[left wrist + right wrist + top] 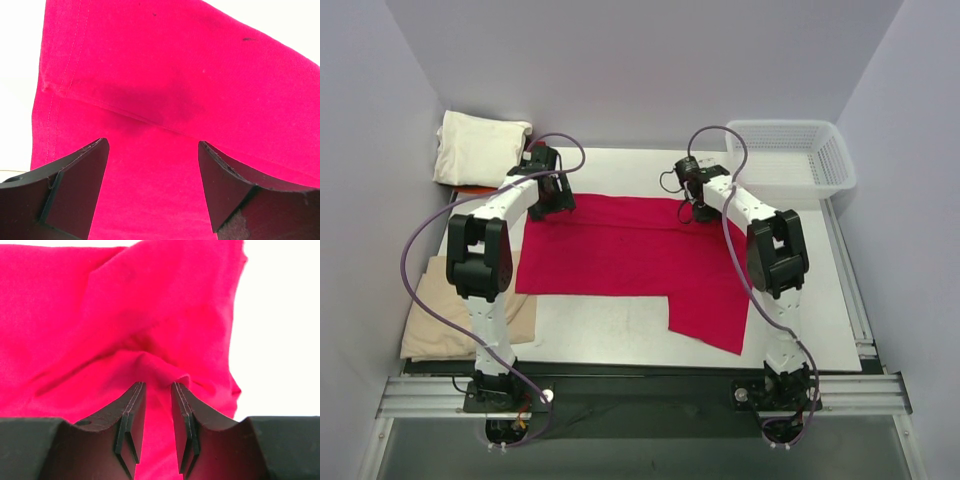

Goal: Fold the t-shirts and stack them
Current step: Fold the flattened tshirt in 1/3 of the way

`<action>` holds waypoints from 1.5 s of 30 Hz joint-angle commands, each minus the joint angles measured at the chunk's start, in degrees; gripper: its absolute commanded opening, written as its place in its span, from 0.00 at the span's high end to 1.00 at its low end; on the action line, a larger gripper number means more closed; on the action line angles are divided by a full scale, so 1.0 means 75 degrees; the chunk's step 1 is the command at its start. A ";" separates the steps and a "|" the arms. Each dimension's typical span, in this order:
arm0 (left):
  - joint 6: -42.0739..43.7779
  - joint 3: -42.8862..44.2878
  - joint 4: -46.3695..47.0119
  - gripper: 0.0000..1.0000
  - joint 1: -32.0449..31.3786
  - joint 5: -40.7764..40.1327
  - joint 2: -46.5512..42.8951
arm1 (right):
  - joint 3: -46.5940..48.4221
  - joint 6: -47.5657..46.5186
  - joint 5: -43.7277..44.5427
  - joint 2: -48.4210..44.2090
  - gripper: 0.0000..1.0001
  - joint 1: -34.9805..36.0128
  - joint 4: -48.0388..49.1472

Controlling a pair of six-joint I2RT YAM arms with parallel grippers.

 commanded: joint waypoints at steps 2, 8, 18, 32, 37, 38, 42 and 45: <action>-0.0024 0.0109 0.0122 0.17 -0.0026 0.0040 -0.0053 | -0.0325 0.0203 0.0745 -0.0979 0.72 0.0407 -0.0400; -0.0013 0.0050 0.0134 0.17 -0.0038 0.0040 -0.0065 | -0.0617 0.0308 0.0301 -0.1014 0.72 0.0735 -0.0412; 0.0023 -0.0125 0.0169 0.17 -0.0026 0.0063 -0.0170 | -0.0677 0.0531 -0.0122 -0.0605 0.72 0.0502 -0.0412; 0.0105 -0.0184 0.0192 0.17 -0.0015 0.0110 -0.0194 | -0.0173 0.0519 -0.0649 0.0087 0.70 -0.0096 -0.0307; 0.0128 -0.0184 0.0181 0.17 -0.0014 0.0110 -0.0182 | 0.0073 0.0321 -0.0895 0.0333 0.70 -0.0202 -0.0154; 0.0128 -0.0184 0.0181 0.17 -0.0014 0.0110 -0.0193 | 0.0143 0.0297 -0.0930 0.0368 0.72 -0.0190 -0.0131; 0.0140 -0.0172 0.0157 0.17 -0.0014 0.0098 -0.0229 | 0.0354 0.0226 -0.1059 0.0451 0.87 -0.0190 -0.0154; 0.0128 -0.0184 0.0157 0.17 -0.0015 0.0110 -0.0229 | 0.0320 0.0226 -0.1024 0.0357 0.95 -0.0144 -0.0154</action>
